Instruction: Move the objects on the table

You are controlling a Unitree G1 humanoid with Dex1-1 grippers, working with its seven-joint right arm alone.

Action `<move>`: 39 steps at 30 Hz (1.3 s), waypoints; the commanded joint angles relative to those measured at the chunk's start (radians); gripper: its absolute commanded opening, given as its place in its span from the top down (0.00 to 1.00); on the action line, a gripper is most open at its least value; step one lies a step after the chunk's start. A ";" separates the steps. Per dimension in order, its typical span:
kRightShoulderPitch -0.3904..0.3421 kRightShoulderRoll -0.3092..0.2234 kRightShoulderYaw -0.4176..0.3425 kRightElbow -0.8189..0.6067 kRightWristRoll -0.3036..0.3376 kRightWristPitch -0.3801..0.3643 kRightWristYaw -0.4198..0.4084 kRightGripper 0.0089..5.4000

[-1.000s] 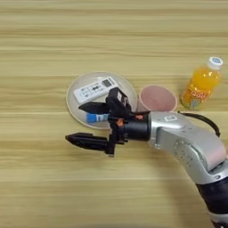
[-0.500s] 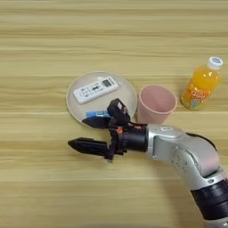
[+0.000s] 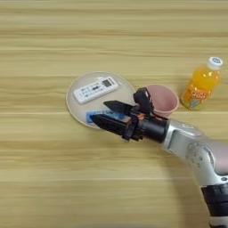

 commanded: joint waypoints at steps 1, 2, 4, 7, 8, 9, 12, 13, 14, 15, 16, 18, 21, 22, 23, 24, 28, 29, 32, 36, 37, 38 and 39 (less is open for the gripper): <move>-0.042 -0.014 -0.047 0.003 -0.002 -0.079 -0.007 0.00; -0.040 -0.017 -0.048 0.009 -0.006 -0.085 -0.005 0.00; -0.040 -0.022 -0.048 0.024 -0.013 -0.097 -0.004 0.00; -0.046 -0.029 -0.052 0.058 -0.029 -0.118 -0.009 0.00; -0.049 -0.030 -0.054 0.072 -0.034 -0.125 -0.008 0.00; -0.052 -0.032 -0.056 0.086 -0.038 -0.133 -0.007 0.00; -0.061 -0.035 -0.062 0.116 -0.046 -0.150 -0.003 0.00; -0.064 -0.036 -0.064 0.124 -0.048 -0.155 -0.002 0.00; -0.069 -0.036 -0.069 0.135 -0.050 -0.162 -0.003 0.00; -0.074 -0.037 -0.073 0.144 -0.051 -0.166 -0.004 0.00; -0.079 -0.037 -0.078 0.154 -0.052 -0.173 -0.004 0.00; -0.088 -0.038 -0.084 0.169 -0.054 -0.181 -0.002 0.00; -0.098 -0.040 -0.089 0.185 -0.059 -0.194 0.000 0.00; -0.101 -0.041 -0.091 0.190 -0.060 -0.198 0.000 0.00; -0.105 -0.042 -0.094 0.194 -0.060 -0.200 0.000 0.00; -0.108 -0.042 -0.097 0.199 -0.061 -0.204 0.001 0.00; -0.117 -0.043 -0.103 0.211 -0.064 -0.213 0.003 0.00; -0.117 -0.042 -0.104 0.213 -0.064 -0.214 0.003 0.00; -0.122 -0.042 -0.109 0.222 -0.066 -0.218 0.005 0.00; -0.125 -0.044 -0.113 0.227 -0.066 -0.221 0.007 0.00; -0.125 -0.043 -0.112 0.225 -0.065 -0.222 0.008 0.00; -0.123 -0.042 -0.111 0.220 -0.064 -0.221 0.008 0.00; -0.122 -0.041 -0.109 0.214 -0.063 -0.220 0.009 0.00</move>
